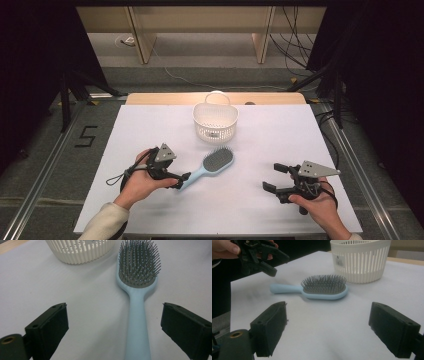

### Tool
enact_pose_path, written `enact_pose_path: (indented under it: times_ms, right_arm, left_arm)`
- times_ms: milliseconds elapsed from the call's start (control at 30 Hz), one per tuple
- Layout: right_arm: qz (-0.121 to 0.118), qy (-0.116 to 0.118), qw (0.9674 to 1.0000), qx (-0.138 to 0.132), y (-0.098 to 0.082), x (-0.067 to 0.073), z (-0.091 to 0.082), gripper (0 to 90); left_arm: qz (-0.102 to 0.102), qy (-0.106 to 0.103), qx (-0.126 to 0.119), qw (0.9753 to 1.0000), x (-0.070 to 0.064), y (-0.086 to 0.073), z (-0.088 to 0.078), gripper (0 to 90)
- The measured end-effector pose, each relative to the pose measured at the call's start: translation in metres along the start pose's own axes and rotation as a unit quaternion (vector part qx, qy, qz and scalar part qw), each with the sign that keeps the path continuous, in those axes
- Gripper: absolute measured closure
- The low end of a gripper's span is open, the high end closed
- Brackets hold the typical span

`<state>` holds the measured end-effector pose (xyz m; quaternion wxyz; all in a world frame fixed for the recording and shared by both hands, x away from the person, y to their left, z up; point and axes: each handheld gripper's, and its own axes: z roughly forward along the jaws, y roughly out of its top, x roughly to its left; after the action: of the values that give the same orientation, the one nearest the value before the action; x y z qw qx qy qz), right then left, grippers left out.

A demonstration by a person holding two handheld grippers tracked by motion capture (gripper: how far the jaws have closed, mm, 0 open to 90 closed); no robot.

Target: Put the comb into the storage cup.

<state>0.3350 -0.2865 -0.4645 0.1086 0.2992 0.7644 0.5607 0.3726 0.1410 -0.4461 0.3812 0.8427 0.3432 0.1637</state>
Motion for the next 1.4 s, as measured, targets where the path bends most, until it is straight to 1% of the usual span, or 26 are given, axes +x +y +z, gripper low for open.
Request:
enact_pose_path:
  times_ms: [100,200,300,467,533,633,733,833,900,967,1033,1100,1233,1300,1333,1400]
  right_arm:
    - [0.0,-0.001,1.0,0.001,0.0,0.0,0.0,15.9]
    - [0.0,-0.003,1.0,0.0,0.0,-0.001,0.0,15.9]
    - [0.001,-0.004,1.0,0.001,0.0,-0.001,0.0,15.9]
    - [0.003,-0.004,1.0,0.002,0.0,-0.002,0.0,15.9]
    - [0.003,-0.005,1.0,0.001,0.0,-0.002,0.0,15.9]
    - [0.003,-0.005,1.0,0.0,0.0,-0.002,0.0,15.9]
    - [0.004,-0.005,1.0,0.002,-0.001,-0.002,0.0,15.9]
    - [0.004,-0.006,1.0,0.001,-0.001,-0.003,0.001,15.9]
    - [0.005,-0.007,1.0,0.002,-0.001,-0.003,0.001,15.9]
    - [0.006,-0.007,1.0,0.002,-0.001,-0.003,0.001,15.9]
    - [0.006,-0.007,1.0,0.002,-0.001,-0.003,0.001,15.9]
    - [0.006,-0.007,1.0,0.003,-0.001,-0.003,0.001,15.9]
    - [0.007,-0.006,1.0,0.003,-0.001,-0.003,0.0,15.9]
    - [0.006,-0.006,1.0,0.002,-0.001,-0.003,0.001,15.9]
    - [0.006,-0.006,1.0,0.003,-0.001,-0.003,0.001,15.9]
    - [0.006,-0.006,1.0,0.003,-0.001,-0.003,0.001,15.9]
  left_arm:
    - [-0.001,0.0,0.002,1.0,0.0,0.003,-0.002,6.8]
    - [0.0,-0.002,0.011,0.9999,0.0,0.007,-0.002,7.9]
    - [-0.006,0.002,0.014,0.9999,-0.002,0.009,0.001,12.1]
    - [0.008,-0.011,0.036,0.9993,-0.008,0.012,0.008,13.3]
    - [0.014,-0.015,0.041,0.999,-0.011,0.014,0.011,14.3]
    - [0.022,-0.022,0.055,0.998,-0.015,0.015,0.015,14.8]
    - [0.032,-0.027,0.074,0.9964,-0.018,0.016,0.021,15.0]
    - [0.043,-0.027,0.09,0.9947,-0.021,0.016,0.029,15.3]
    - [0.051,-0.029,0.11,0.9922,-0.023,0.018,0.034,15.5]
    - [0.056,-0.031,0.129,0.9896,-0.023,0.019,0.039,16.0]
    - [0.057,-0.031,0.141,0.9879,-0.024,0.021,0.043,16.4]
    - [0.061,-0.028,0.158,0.9852,-0.025,0.023,0.048,18.1]
    - [0.062,-0.033,0.168,0.9833,-0.026,0.029,0.054,19.0]
    - [0.068,-0.035,0.175,0.9816,-0.027,0.032,0.057,19.1]
    - [0.067,-0.035,0.178,0.9811,-0.028,0.034,0.059,18.9]
    - [0.071,-0.04,0.191,0.9783,-0.028,0.037,0.062,19.2]
